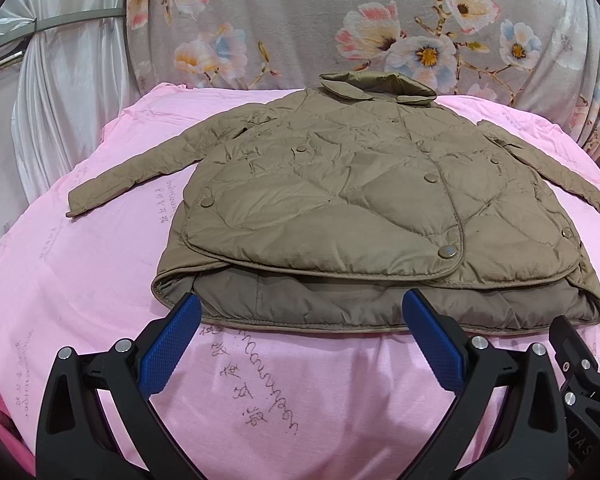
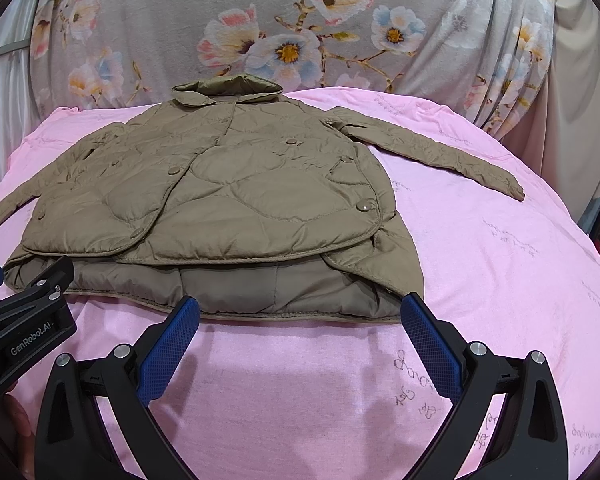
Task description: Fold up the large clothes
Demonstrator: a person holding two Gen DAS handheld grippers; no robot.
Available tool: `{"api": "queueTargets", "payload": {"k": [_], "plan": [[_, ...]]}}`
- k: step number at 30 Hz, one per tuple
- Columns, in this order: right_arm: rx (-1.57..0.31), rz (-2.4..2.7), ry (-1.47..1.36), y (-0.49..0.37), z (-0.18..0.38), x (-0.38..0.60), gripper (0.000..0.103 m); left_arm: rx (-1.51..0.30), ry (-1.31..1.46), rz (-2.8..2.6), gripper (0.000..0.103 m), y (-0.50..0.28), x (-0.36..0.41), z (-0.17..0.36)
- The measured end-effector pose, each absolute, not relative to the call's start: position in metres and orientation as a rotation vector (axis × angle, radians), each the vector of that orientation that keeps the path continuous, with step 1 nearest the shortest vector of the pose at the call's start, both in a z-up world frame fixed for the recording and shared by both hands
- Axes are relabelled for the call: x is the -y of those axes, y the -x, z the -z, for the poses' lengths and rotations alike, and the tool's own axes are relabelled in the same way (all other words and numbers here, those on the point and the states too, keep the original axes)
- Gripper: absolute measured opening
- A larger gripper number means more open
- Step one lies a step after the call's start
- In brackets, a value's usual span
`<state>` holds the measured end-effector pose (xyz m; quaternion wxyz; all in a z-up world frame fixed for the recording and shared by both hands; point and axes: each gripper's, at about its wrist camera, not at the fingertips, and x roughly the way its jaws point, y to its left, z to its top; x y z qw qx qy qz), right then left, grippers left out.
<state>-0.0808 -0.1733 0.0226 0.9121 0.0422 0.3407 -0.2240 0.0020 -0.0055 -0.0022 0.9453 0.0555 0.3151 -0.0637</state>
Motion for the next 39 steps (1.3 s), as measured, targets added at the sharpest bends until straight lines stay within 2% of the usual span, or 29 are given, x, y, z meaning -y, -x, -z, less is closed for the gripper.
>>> {"api": "queueTargets", "payload": {"k": [39], "plan": [[-0.708, 0.461, -0.090, 0.0788, -0.0226, 0.1738, 0.098, -0.651, -0.111, 0.135, 0.098, -0.0027, 0.0085, 0.0031]]}}
